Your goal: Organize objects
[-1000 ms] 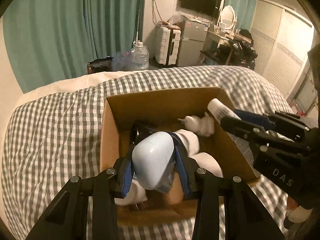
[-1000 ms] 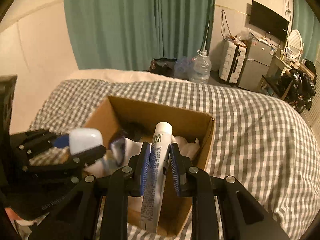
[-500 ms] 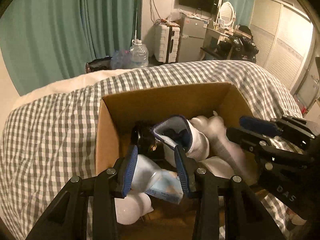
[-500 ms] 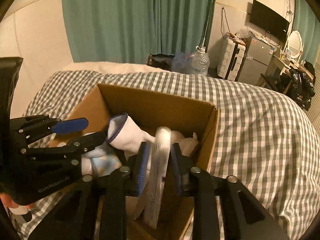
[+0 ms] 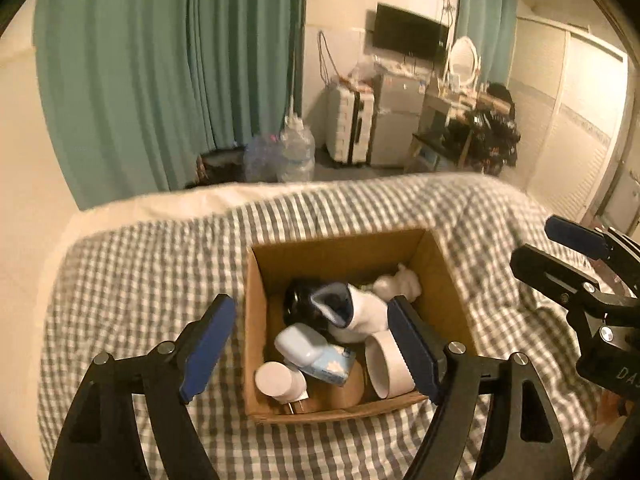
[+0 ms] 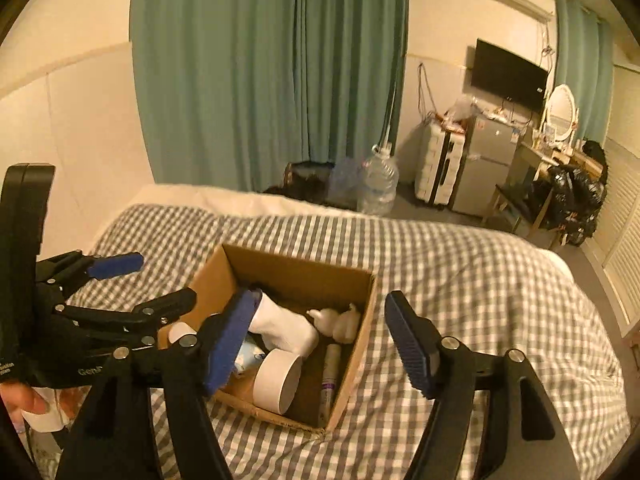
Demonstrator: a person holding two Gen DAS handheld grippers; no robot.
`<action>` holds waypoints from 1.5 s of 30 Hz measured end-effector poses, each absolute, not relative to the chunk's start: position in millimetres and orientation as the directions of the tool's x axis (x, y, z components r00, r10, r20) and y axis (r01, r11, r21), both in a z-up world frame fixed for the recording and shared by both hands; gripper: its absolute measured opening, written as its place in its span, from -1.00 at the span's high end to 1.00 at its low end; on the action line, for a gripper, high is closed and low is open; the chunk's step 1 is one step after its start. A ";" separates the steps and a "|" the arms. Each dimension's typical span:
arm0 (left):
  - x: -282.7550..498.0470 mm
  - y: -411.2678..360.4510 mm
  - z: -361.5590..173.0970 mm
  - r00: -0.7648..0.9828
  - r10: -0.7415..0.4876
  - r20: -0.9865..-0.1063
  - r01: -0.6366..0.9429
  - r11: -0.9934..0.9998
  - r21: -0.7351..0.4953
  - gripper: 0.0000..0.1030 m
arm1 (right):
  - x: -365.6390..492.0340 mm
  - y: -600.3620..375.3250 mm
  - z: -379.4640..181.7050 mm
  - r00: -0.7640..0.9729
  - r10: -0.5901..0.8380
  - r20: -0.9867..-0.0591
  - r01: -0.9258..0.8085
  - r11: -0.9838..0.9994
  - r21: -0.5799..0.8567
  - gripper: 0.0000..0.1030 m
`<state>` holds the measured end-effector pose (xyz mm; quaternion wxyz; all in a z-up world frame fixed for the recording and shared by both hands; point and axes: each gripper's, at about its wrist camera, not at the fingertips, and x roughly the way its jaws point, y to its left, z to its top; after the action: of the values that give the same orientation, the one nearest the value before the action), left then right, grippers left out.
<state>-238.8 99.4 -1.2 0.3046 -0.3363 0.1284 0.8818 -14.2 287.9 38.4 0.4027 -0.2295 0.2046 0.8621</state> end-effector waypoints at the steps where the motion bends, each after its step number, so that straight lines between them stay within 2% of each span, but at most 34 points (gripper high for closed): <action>1: -234.3 95.1 8.2 -0.602 0.456 -0.656 -0.621 -0.784 0.025 -0.64 | -10.7 285.5 45.4 -0.568 0.610 -0.553 -0.792 -0.588 0.165 -0.37; 2: -229.9 92.2 16.5 -0.614 0.458 -0.643 -0.616 -0.787 0.028 -0.78 | -6.3 282.6 50.5 -0.567 0.617 -0.546 -0.794 -0.586 0.162 -0.40; 3: -223.1 88.5 27.6 -0.630 0.463 -0.623 -0.611 -0.791 0.030 -0.82 | -2.3 279.5 56.9 -0.566 0.624 -0.539 -0.796 -0.584 0.161 -0.43; 12: -177.5 62.4 85.8 -0.712 0.492 -0.501 -0.604 -0.793 0.080 -0.96 | 26.4 251.5 103.8 -0.556 0.689 -0.466 -0.812 -0.571 0.123 -0.76; 17: -155.3 50.1 93.6 -0.752 0.462 -0.469 -0.571 -0.813 0.115 -1.00 | 40.3 233.7 109.2 -0.563 0.703 -0.435 -0.814 -0.564 0.140 -0.89; 31: -125.1 23.2 46.3 -0.794 0.444 -0.416 -0.525 -0.845 0.100 -1.00 | 56.2 201.8 56.7 -0.501 0.769 -0.397 -0.860 -0.493 0.131 -0.94; 36: -125.2 15.5 20.2 -0.803 0.424 -0.419 -0.495 -0.866 0.071 -1.00 | 50.5 204.9 29.6 -0.493 0.768 -0.409 -0.863 -0.490 0.120 -0.94; 41: -129.9 14.1 0.4 -0.771 0.437 -0.463 -0.520 -0.852 0.061 -1.00 | 46.0 203.6 6.7 -0.484 0.767 -0.422 -0.863 -0.498 0.086 -0.94; 45: -127.9 12.7 -6.5 -0.756 0.472 -0.455 -0.540 -0.841 0.025 -1.00 | 53.3 206.6 -11.5 -0.495 0.747 -0.444 -0.861 -0.493 0.129 -0.94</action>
<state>-127.9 12.7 -6.5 0.2709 -0.2209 0.0777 0.9337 53.3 206.6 -11.5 0.4742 -0.1668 0.1696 0.8477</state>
